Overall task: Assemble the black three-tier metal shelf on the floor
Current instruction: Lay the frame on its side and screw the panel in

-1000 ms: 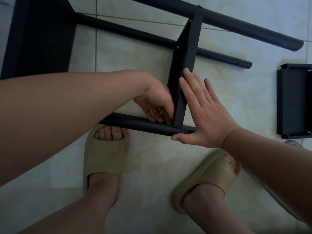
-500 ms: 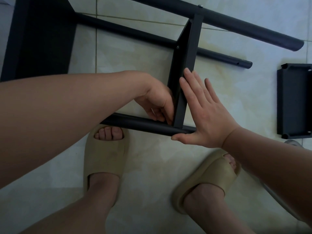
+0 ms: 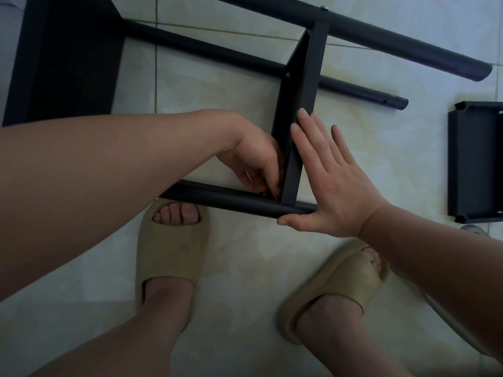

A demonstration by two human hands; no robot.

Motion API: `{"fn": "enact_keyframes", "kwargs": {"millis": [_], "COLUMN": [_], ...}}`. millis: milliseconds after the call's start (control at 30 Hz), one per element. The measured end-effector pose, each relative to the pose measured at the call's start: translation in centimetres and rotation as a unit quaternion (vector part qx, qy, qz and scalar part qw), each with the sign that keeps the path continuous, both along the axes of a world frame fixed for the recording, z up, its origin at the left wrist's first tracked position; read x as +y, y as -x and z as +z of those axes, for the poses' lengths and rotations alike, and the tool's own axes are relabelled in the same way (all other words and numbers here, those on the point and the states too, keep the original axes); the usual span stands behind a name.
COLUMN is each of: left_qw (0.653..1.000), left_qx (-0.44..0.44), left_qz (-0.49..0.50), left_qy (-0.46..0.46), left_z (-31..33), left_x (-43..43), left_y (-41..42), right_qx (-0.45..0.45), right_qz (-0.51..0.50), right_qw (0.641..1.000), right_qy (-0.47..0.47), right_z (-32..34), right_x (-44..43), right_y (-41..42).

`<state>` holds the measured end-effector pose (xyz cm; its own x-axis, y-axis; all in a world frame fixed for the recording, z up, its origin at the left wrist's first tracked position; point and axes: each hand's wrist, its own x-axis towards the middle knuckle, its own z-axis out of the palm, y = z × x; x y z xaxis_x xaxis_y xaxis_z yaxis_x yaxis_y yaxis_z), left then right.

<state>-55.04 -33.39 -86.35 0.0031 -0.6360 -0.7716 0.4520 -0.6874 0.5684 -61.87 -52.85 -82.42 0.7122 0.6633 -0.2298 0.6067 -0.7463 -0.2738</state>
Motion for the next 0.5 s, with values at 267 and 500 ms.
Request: {"fn": "enact_keyframes", "kwargs": {"millis": [267,500], "left_qw": [0.999,1.0], "left_qx": [0.026,0.022], "left_qz": [-0.007,0.004], "left_qy": [-0.019,-0.014], "left_z": [-0.31,0.09], "left_x": [-0.18,0.03], "left_y": [0.44,-0.28], "right_qx": [0.001,0.0], "right_qz": [0.0,0.001], "right_qw": [1.0,1.0], "right_qy": [-0.002,-0.001], "right_z": [0.02,-0.01], "right_x": [0.04,0.04], "right_y": [0.0,-0.02]}}
